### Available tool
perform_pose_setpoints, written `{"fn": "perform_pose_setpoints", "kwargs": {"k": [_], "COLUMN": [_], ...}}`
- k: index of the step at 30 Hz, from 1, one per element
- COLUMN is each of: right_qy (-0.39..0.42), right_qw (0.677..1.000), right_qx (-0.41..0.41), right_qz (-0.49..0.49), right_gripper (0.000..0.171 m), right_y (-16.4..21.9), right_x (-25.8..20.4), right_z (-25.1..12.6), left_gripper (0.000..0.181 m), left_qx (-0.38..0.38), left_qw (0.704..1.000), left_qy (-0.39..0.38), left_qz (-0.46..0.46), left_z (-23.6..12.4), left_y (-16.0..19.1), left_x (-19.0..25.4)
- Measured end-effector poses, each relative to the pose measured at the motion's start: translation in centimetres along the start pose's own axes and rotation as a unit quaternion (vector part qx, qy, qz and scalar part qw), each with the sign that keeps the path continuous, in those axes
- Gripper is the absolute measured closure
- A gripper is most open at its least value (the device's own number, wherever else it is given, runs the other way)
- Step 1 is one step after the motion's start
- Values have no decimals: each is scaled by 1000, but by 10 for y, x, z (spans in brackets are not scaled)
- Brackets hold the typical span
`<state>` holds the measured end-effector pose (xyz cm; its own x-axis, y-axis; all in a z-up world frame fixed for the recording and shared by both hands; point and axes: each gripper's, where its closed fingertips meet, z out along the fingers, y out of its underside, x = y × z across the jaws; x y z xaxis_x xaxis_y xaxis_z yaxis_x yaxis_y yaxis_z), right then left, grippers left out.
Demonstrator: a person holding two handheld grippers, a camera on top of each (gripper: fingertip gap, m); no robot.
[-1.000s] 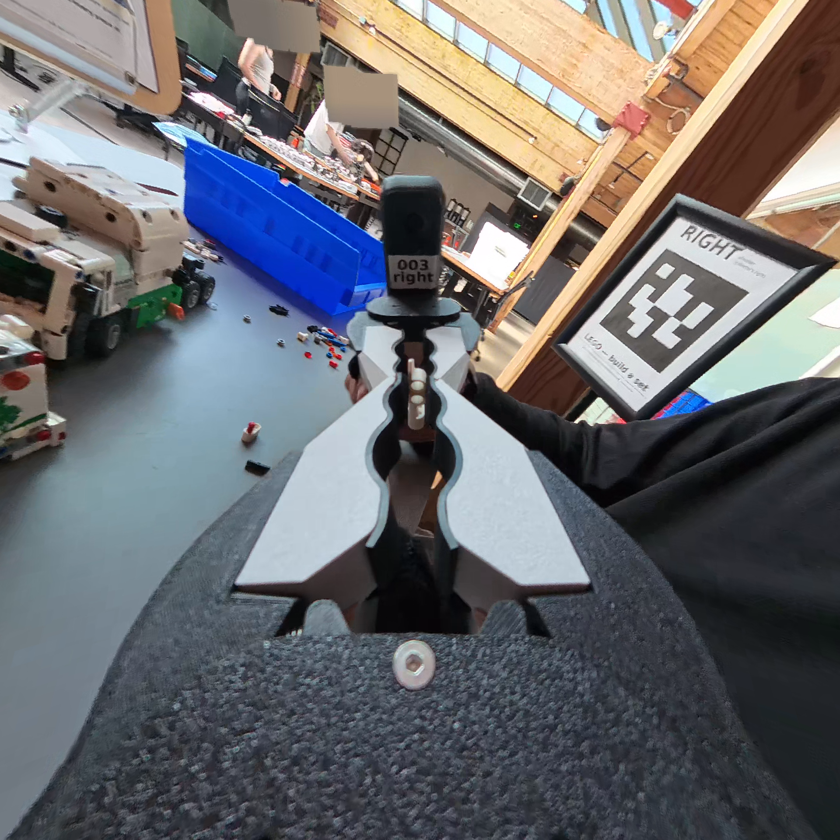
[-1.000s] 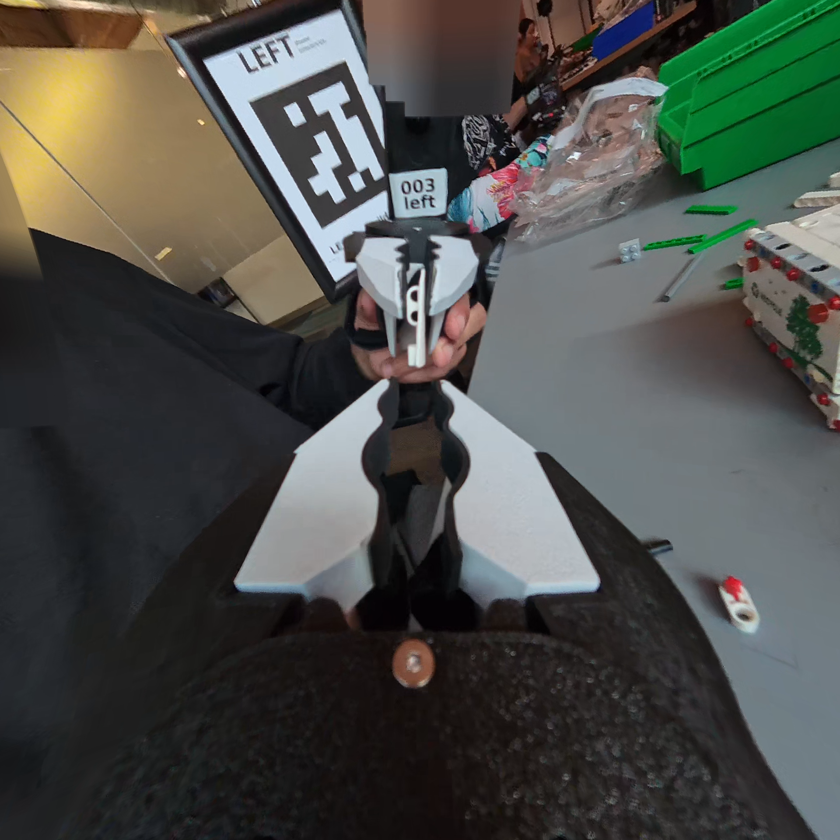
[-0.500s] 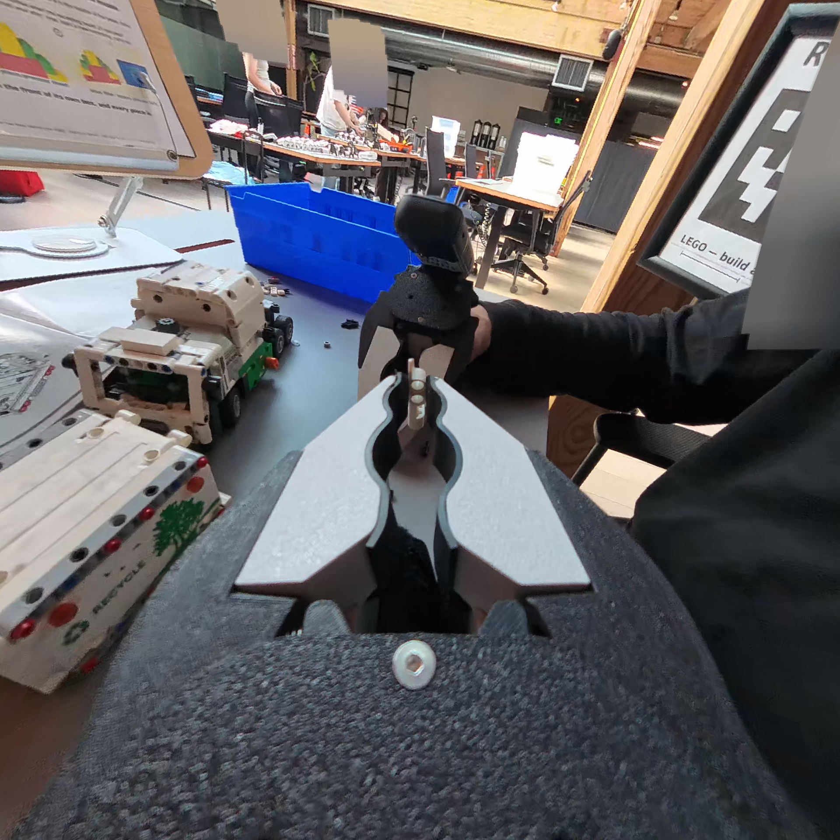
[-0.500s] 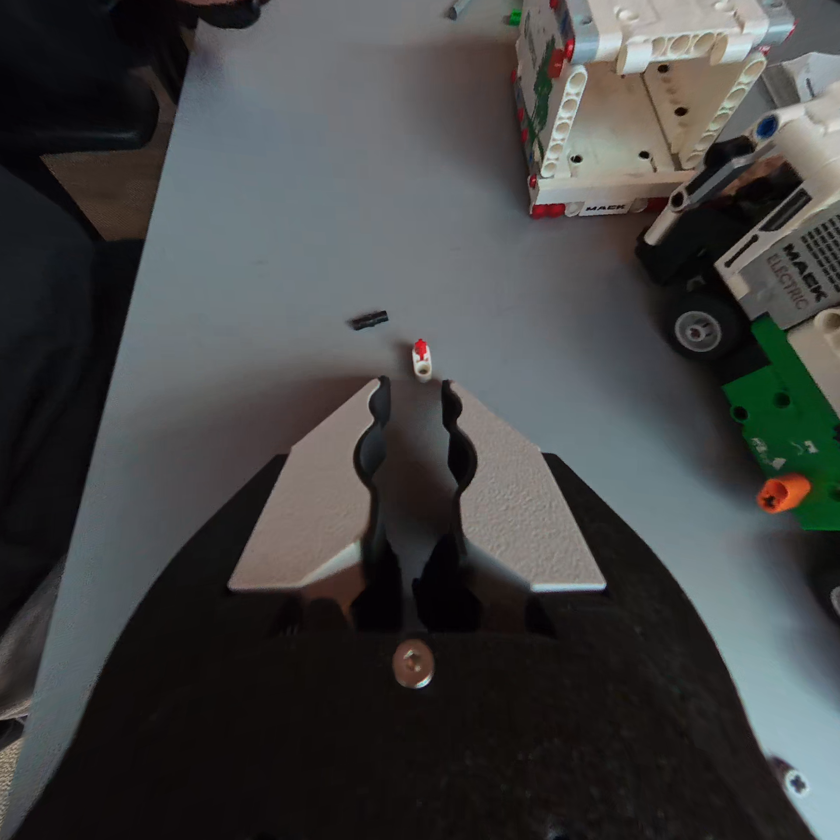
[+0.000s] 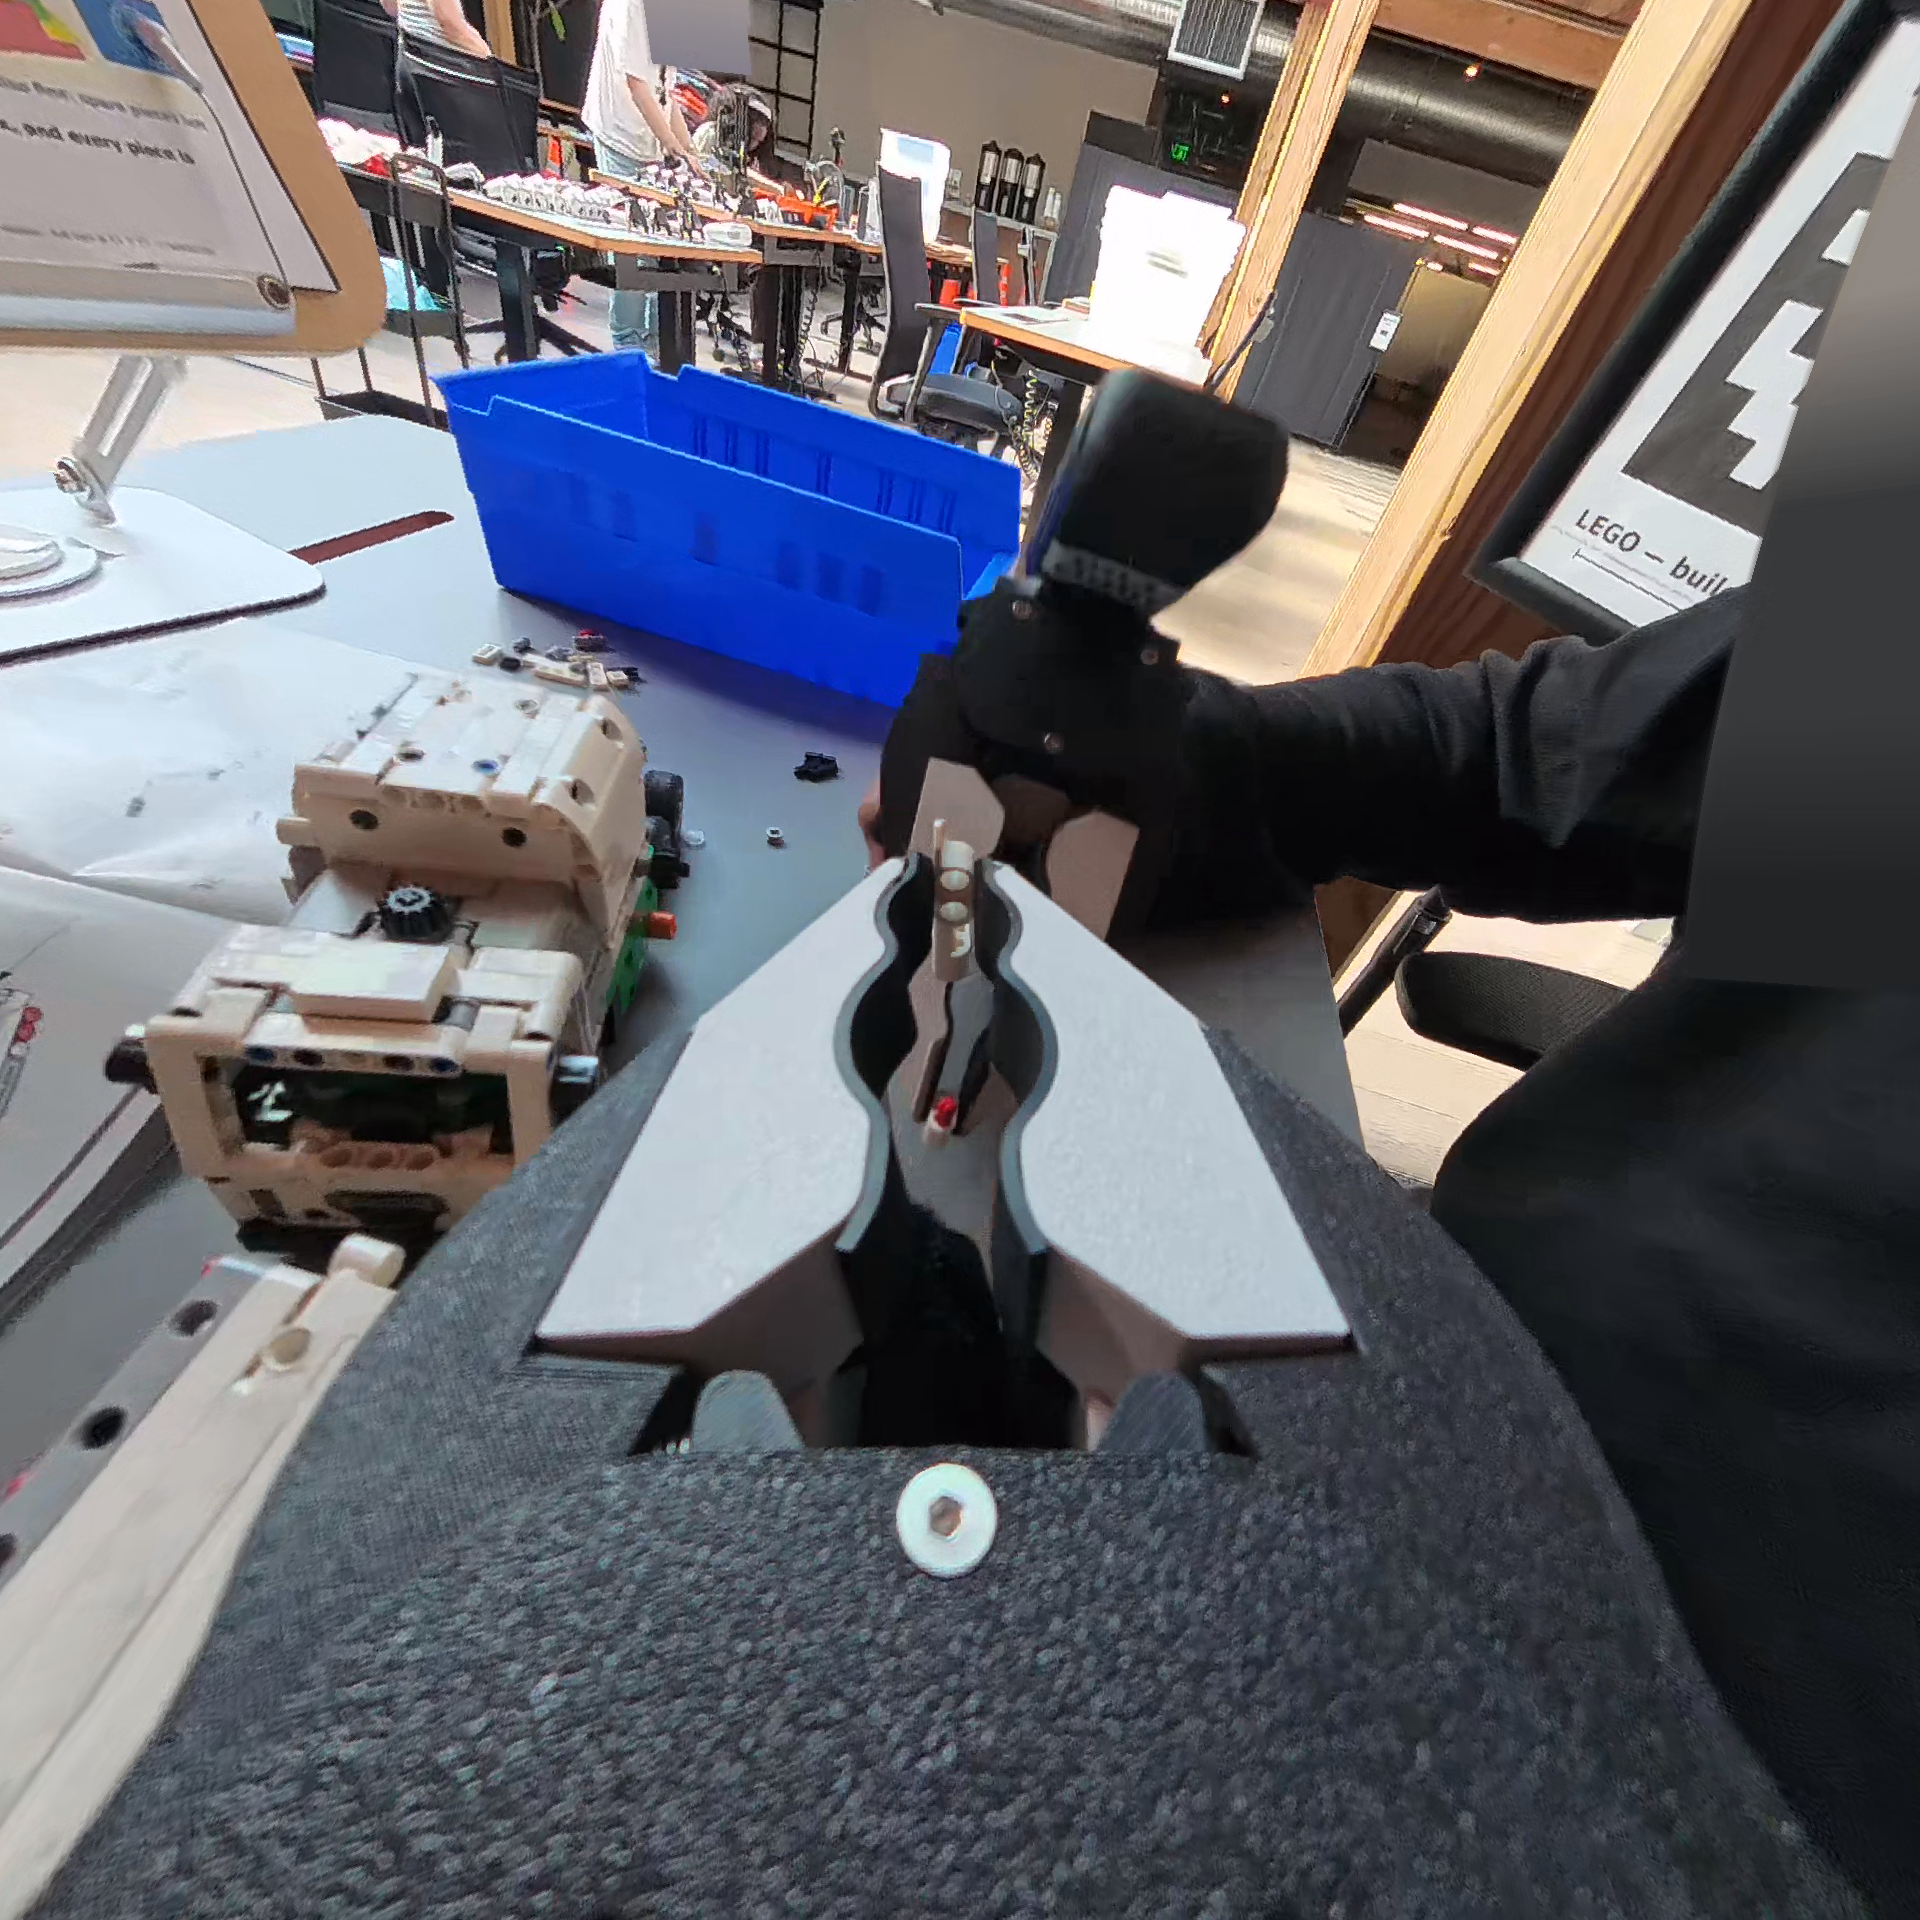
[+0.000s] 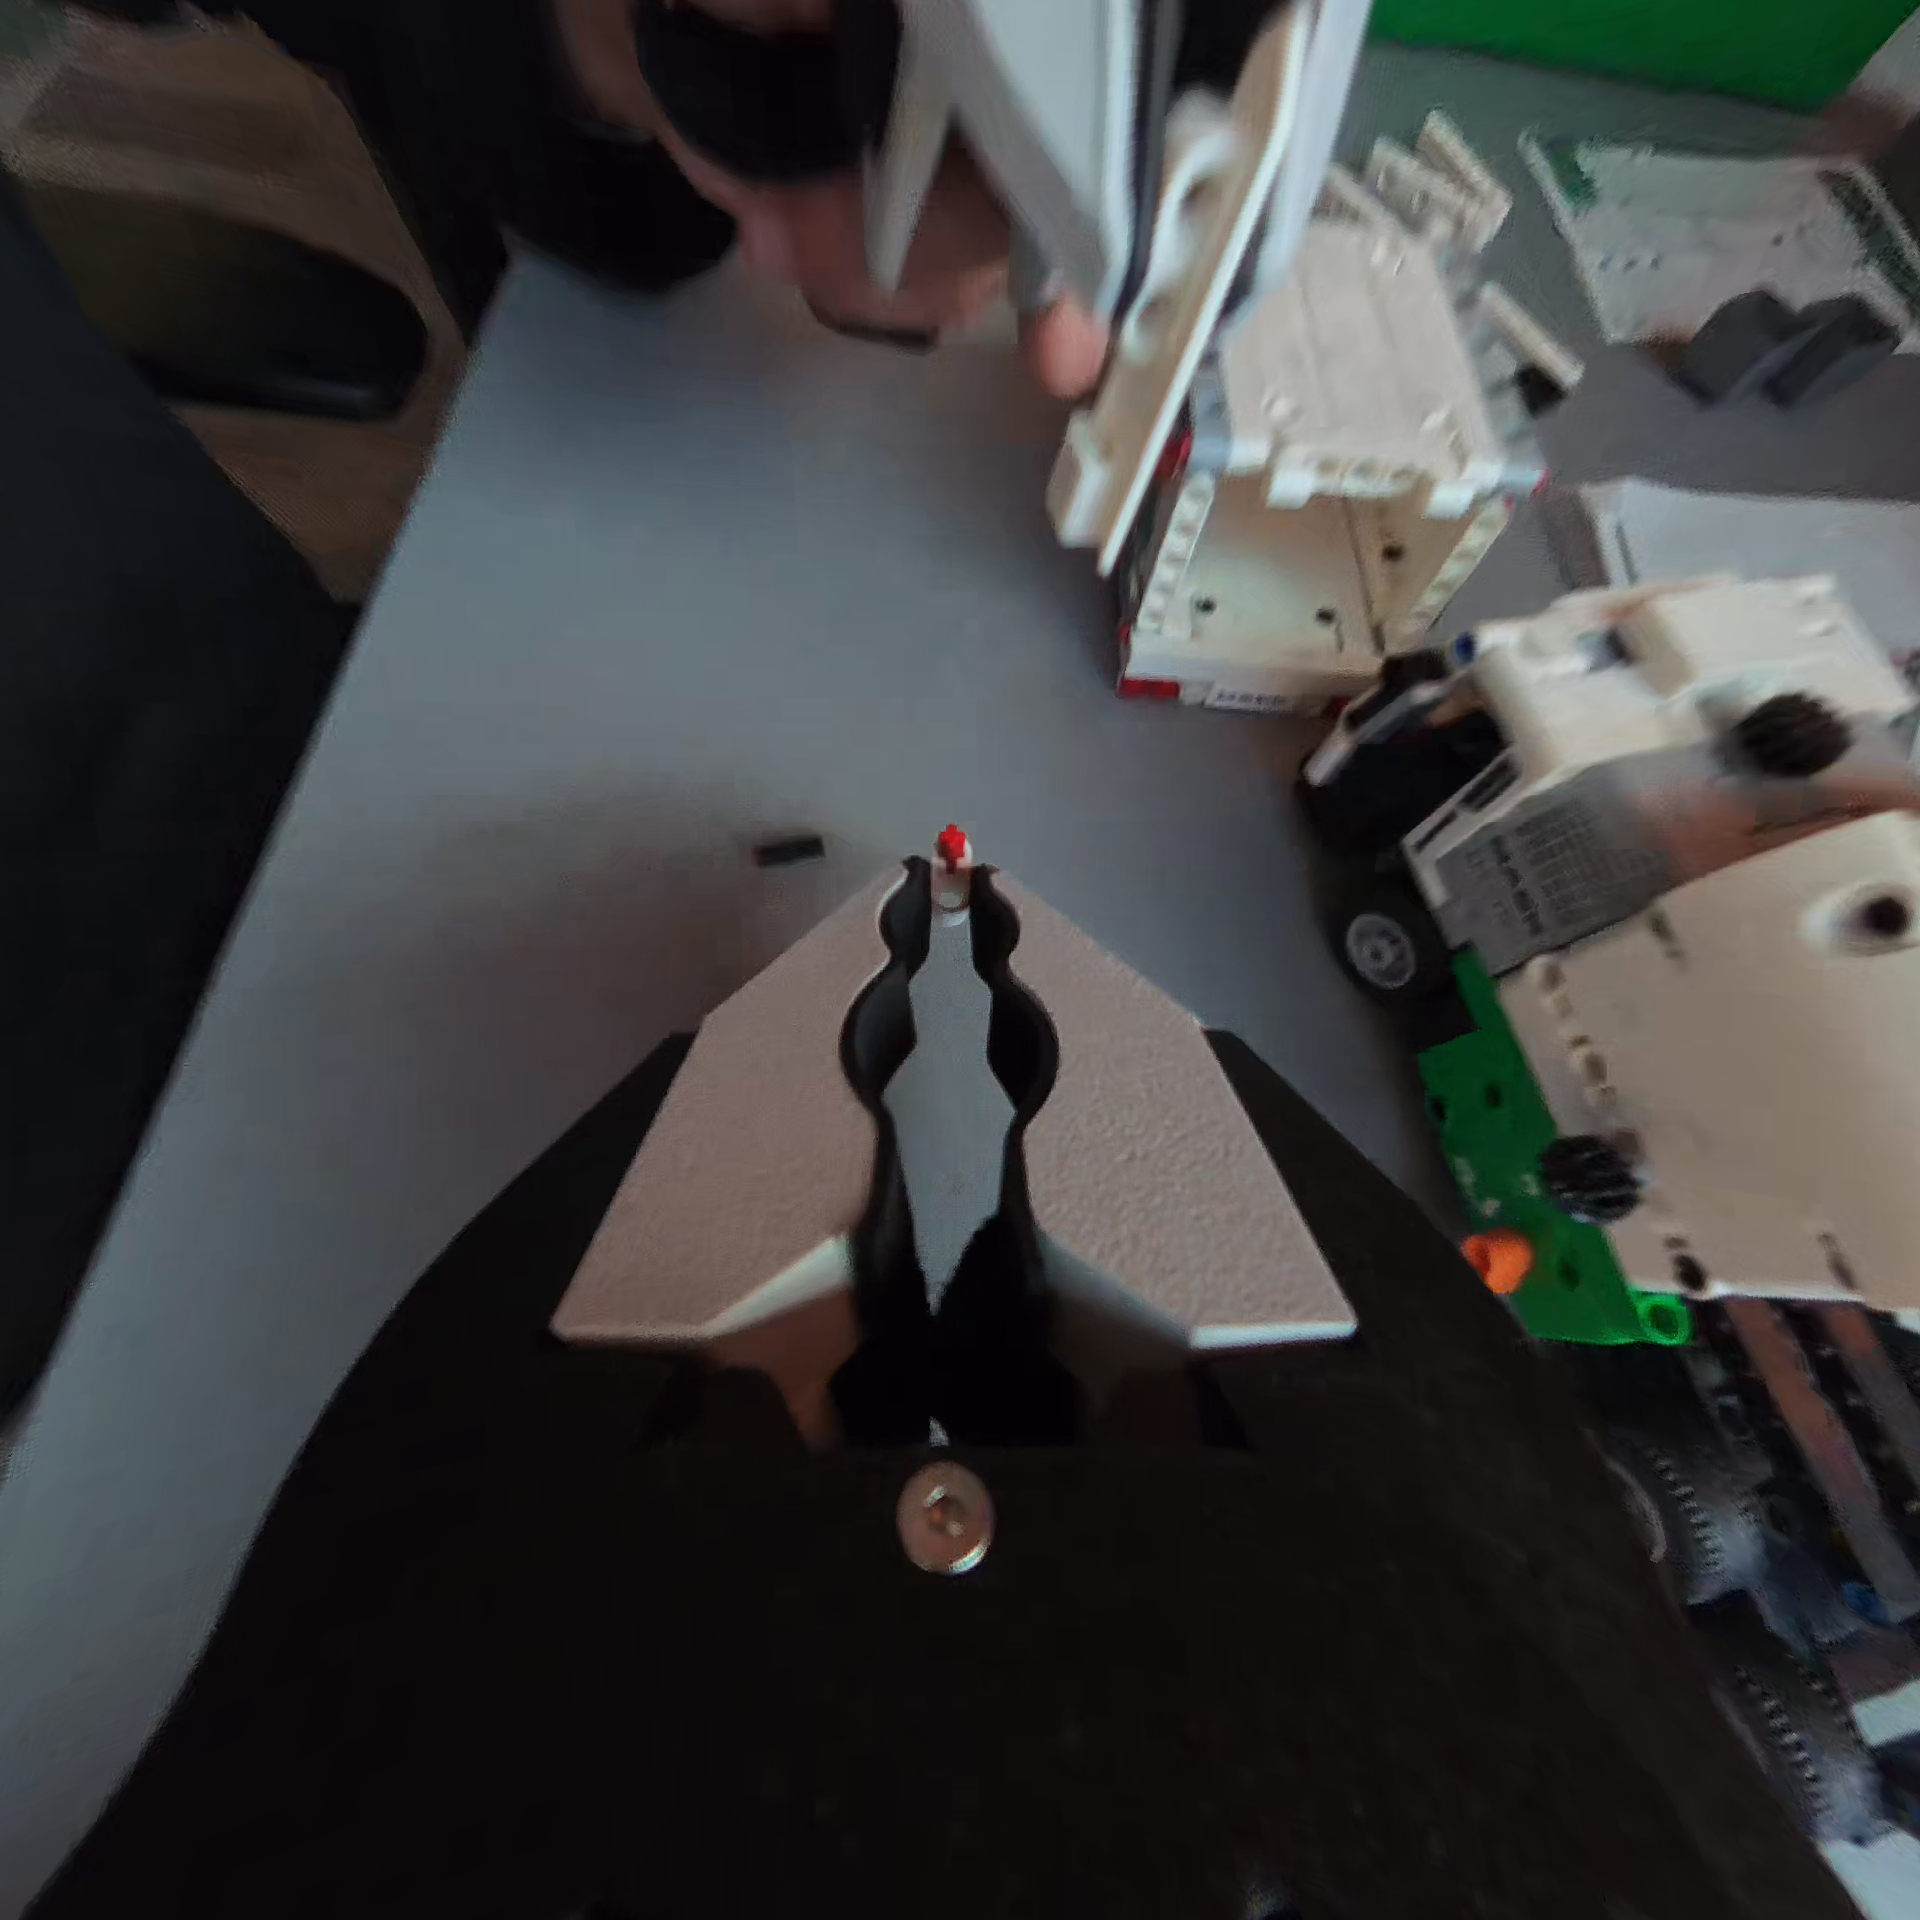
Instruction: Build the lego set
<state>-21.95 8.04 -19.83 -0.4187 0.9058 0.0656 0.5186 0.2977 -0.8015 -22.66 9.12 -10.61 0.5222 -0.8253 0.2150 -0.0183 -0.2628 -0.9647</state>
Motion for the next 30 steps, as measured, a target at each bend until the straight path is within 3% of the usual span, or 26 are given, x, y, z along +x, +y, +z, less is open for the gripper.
{"fn": "perform_pose_setpoints", "kwargs": {"k": [4, 10, 18, 30], "right_qy": [-31, 14, -21, -29], "right_qw": [997, 998, 996, 996], "right_qx": [64, 33, 23, 12], "right_qz": [31, 58, 79, 83], "right_gripper": [165, 165, 165, 166], "right_y": [-35, -13, -1, -1], "right_x": [14, 18, 8, 1], "right_z": [-33, -25, -15, -10], "left_gripper": [176, 176, 176, 175], "left_qx": [0, -32, -69, -95], "left_qw": [1000, 999, 997, 994], "left_qy": [2, 21, 23, 37], "left_qz": [7, 4, 16, 41], "left_z": [14, 30, 32, 31], "left_y": [-7, 15, 41, 48], "left_x": [-11, -8, -4, 2]}}
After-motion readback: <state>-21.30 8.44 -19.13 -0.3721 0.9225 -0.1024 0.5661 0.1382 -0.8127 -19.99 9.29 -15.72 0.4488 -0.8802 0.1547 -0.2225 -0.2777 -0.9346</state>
